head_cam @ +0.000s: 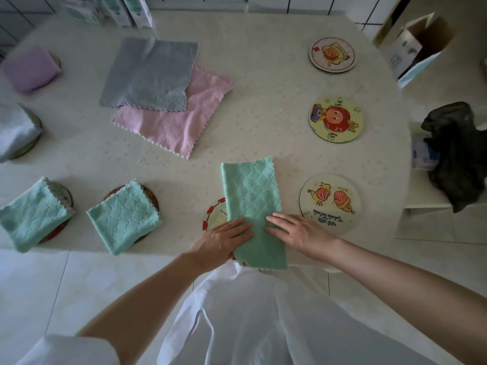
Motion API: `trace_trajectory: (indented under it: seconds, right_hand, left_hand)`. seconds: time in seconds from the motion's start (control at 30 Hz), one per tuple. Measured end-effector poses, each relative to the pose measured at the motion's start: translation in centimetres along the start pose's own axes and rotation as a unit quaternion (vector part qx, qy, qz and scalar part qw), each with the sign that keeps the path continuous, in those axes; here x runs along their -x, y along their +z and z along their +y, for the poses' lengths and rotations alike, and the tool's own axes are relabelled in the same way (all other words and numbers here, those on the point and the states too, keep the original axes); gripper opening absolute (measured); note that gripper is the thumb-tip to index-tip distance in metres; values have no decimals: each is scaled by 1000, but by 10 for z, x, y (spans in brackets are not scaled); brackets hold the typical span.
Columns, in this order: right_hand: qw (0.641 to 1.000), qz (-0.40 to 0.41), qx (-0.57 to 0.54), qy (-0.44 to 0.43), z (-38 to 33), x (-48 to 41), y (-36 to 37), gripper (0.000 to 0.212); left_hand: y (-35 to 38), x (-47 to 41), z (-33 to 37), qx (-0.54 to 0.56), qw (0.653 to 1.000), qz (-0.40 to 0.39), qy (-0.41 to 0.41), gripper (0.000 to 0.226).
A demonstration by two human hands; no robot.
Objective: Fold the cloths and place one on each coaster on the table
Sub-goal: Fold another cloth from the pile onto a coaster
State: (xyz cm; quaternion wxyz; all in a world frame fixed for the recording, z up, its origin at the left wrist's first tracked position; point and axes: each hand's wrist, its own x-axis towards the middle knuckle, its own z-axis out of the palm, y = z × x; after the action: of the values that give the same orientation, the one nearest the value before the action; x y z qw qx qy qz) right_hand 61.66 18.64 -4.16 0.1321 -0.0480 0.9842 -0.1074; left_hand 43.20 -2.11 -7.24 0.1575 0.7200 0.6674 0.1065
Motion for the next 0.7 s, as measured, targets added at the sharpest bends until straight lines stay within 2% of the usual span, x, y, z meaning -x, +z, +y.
trace_trajectory:
  seconds: [0.1,0.2,0.3,0.33,0.37,0.43,0.47,0.5,0.57,0.63,0.7]
  right_hand:
    - [1000,-18,-7,1,0,2,1,83]
    - [999,-31,-36,19,3,-1,2,78]
    - [994,-20,-91,52,10,-6,1,76]
    - [991,-29,-108,68,11,-9,-1,70]
    - [987,-46,-129,86,10,-12,-6,61]
    - [964,-73,-210,144,7,-20,-16,43]
    - [943,-74,-266,184,8,-24,-21,39]
    - [921,-56,-321,216,8,-28,-26,35]
    - [892,2,-371,260,15,-38,-32,13]
    - [867,58,-394,301,25,-51,-35,27]
    - [843,99,-417,325,35,-64,-39,33]
  left_hand:
    - [-1,-1,2,14,1000,18,-14,51]
    - [-6,-6,5,90,994,26,-62,51]
    - [-23,-16,7,174,971,22,-165,35]
    - [-28,-20,4,188,961,6,-201,25]
    - [-33,-24,1,205,951,-6,-231,26]
    - [-40,-34,-5,248,931,-16,-269,38]
    - [-43,-39,-9,270,920,-12,-284,35]
    - [-47,-44,-13,288,909,-7,-301,31]
    - [-53,-54,-21,328,879,6,-346,36]
    - [-57,-65,-31,371,843,27,-388,41]
    - [-60,-74,-39,406,815,60,-408,34]
